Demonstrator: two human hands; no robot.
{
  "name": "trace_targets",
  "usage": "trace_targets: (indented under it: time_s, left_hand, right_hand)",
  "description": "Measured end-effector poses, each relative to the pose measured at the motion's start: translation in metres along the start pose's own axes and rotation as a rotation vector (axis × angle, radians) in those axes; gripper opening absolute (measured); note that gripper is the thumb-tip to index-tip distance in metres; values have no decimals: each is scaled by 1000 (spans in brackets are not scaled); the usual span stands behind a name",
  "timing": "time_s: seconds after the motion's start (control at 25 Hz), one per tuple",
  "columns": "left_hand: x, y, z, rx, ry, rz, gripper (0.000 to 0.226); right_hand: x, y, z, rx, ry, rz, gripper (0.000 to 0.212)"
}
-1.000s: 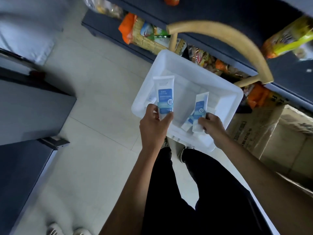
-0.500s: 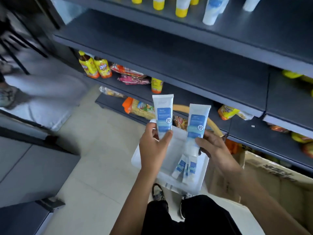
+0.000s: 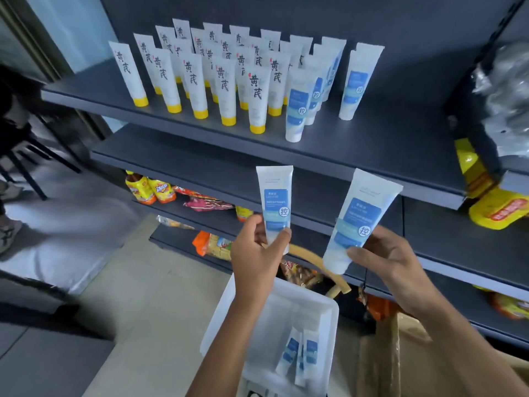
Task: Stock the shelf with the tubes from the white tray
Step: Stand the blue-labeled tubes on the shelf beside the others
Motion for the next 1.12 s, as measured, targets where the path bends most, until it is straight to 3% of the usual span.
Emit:
trace_targets:
  time_s: [0.24, 0.44, 0.72, 1.12]
  left_hand:
    - [42, 47, -48, 10, 107, -46, 35]
    - [67, 71, -61, -33, 115, -114, 30]
    - [105, 96, -74, -30, 138, -151, 29]
    - [105, 109, -77, -64, 144, -183, 32]
  right_hand:
    - [64, -62, 67, -73, -176, -21, 25]
    - [149, -102, 109, -210, -266, -97, 32]
    - [263, -122, 109, -384, -239, -183, 35]
    - [299, -125, 99, -403, -187, -126, 36]
Point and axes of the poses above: each hand's wrist, its own x-axis towards the middle knuckle, its own y-axis out of the palm, z = x × y, the point moved 8 cm from there along x, towards the middle knuckle, and after that the axes turned 12 degrees about y, right-handed, at the moved point
